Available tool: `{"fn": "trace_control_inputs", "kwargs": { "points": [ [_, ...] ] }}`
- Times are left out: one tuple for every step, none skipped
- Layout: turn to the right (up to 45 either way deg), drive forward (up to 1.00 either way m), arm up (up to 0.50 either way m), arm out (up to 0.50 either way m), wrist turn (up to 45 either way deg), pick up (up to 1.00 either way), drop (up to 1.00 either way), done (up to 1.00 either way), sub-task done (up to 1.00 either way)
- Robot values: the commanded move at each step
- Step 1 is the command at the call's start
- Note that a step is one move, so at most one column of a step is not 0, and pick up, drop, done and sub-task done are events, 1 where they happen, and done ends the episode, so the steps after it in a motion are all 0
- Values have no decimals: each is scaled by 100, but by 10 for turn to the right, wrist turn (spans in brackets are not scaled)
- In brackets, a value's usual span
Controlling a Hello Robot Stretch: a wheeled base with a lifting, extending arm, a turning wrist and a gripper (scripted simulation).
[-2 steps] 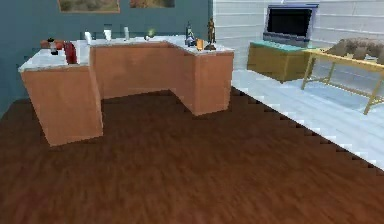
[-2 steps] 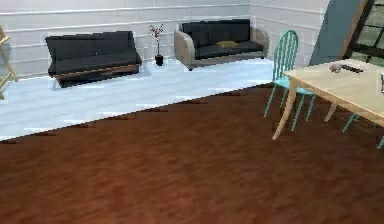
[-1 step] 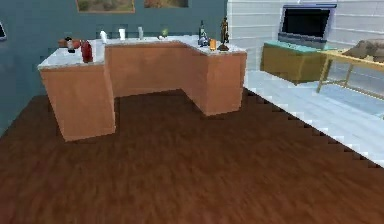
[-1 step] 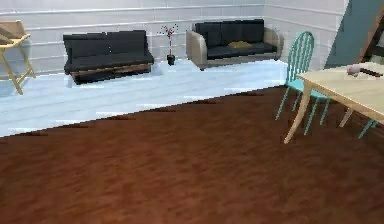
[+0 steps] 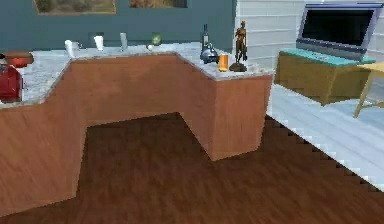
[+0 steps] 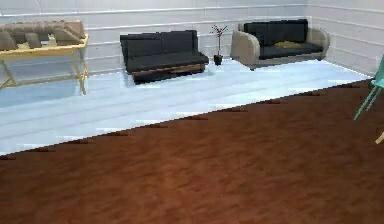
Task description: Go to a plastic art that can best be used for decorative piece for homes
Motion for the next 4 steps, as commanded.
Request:
{"fn": "trace_control_inputs", "kwargs": {
  "points": [
    [0, 100, 0, 0, 0, 0, 0, 0, 0],
    [-150, 0, 0, 0, 0, 0, 0, 0, 0],
    [0, 5, 0, 0, 0, 0, 0, 0, 0],
    [420, 0, 0, 0, 0, 0, 0, 0, 0]
  ]
}}
